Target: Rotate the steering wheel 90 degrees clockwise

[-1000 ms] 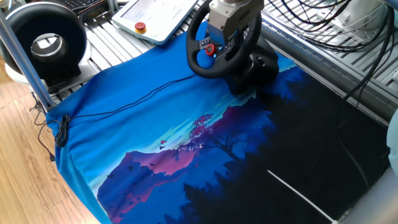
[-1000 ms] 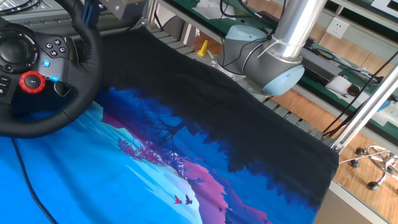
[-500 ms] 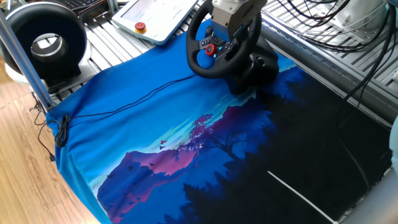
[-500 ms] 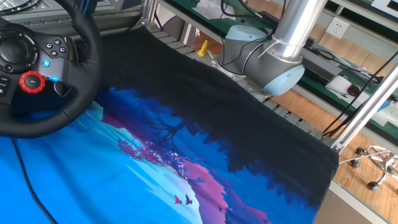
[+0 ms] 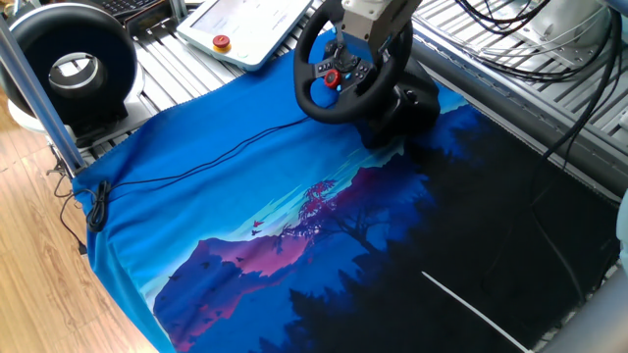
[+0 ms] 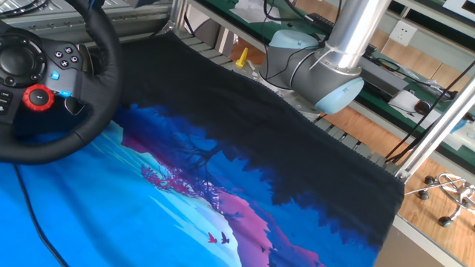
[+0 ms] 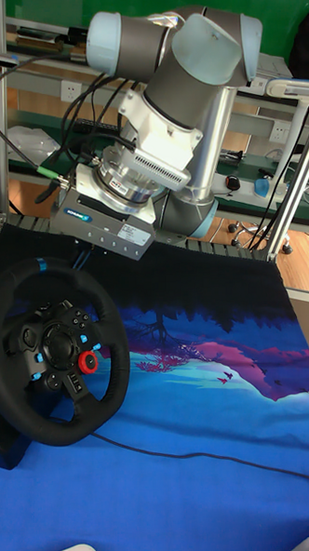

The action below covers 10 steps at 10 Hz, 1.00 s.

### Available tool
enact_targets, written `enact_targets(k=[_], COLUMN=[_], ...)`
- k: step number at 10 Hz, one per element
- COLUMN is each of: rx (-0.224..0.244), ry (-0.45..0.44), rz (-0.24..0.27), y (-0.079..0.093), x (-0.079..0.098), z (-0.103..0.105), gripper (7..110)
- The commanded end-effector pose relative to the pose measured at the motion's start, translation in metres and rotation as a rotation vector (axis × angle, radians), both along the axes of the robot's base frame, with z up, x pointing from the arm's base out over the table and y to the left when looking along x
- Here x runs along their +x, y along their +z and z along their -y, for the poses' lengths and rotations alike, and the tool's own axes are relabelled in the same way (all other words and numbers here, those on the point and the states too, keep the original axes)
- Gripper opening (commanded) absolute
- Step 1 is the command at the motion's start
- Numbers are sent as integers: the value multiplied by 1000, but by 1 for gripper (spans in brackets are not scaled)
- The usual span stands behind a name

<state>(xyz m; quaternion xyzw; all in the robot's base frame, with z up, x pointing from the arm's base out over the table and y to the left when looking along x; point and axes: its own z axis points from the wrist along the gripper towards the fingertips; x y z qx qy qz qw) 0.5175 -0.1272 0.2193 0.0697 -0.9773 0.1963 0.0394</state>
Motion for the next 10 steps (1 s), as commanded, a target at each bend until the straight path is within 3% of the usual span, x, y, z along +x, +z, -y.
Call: enact_targets(k=[1, 4, 6, 8, 10], rx=[17, 40, 89, 108, 228], ry=[-15, -47, -45, -56, -77], rz=[-3, -5, 19, 34, 56], y=[-4, -7, -22, -24, -29], x=[-1, -2, 4, 10, 16], z=[-5, -16, -21, -33, -66], gripper=[7, 7, 7, 7, 7])
